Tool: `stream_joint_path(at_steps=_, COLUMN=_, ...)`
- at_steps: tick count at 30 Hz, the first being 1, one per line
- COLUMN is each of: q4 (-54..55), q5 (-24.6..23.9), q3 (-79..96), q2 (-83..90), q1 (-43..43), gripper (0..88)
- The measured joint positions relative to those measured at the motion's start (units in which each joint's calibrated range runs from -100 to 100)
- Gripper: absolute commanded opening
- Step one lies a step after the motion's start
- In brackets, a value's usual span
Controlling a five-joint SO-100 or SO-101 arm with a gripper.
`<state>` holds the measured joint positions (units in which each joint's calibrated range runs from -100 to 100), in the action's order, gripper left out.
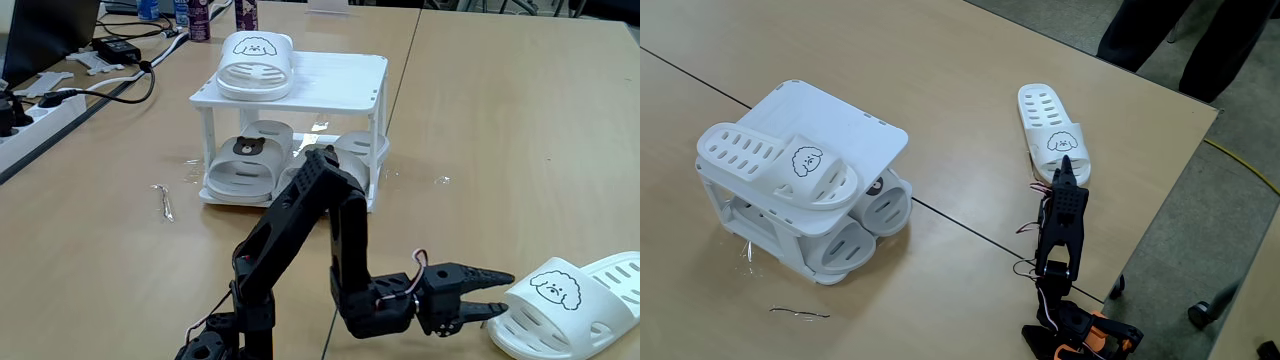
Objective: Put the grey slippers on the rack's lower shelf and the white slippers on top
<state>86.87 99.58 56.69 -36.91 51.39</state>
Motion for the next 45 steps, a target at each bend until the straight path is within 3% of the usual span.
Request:
stream_joint_path(at_steps=14, q4=-32.0, q5=0.0, q3=-41.4, q2=-11.8, q1=-0.1, gripper=20.4)
stream_joint_path(at_steps=15, q4=-33.0, q5=0.0, q3=-43.8, q2=-13.0, q1=-0.1, gripper=18.5)
stream_joint_path(at_steps=17, q4=-35.0, q5=0.0, q3=-49.9, q2=-16.1, q1=-0.1, gripper=2.6)
stream_joint_path(at_steps=18, q4=-35.7, q5=0.0, q3=-52.2, q2=-17.2, q1=-0.1, gripper=0.6)
stream_joint_path(at_steps=26, q4=-45.6, q5=0.0, q3=-62.2, q2=-18.2, q1=-2.3, gripper=0.7)
stream_joint_path(at_steps=45, q4=-96.1, q5=0.0, q3=-70.1, q2=28.0, q1=-3.3, gripper=0.7)
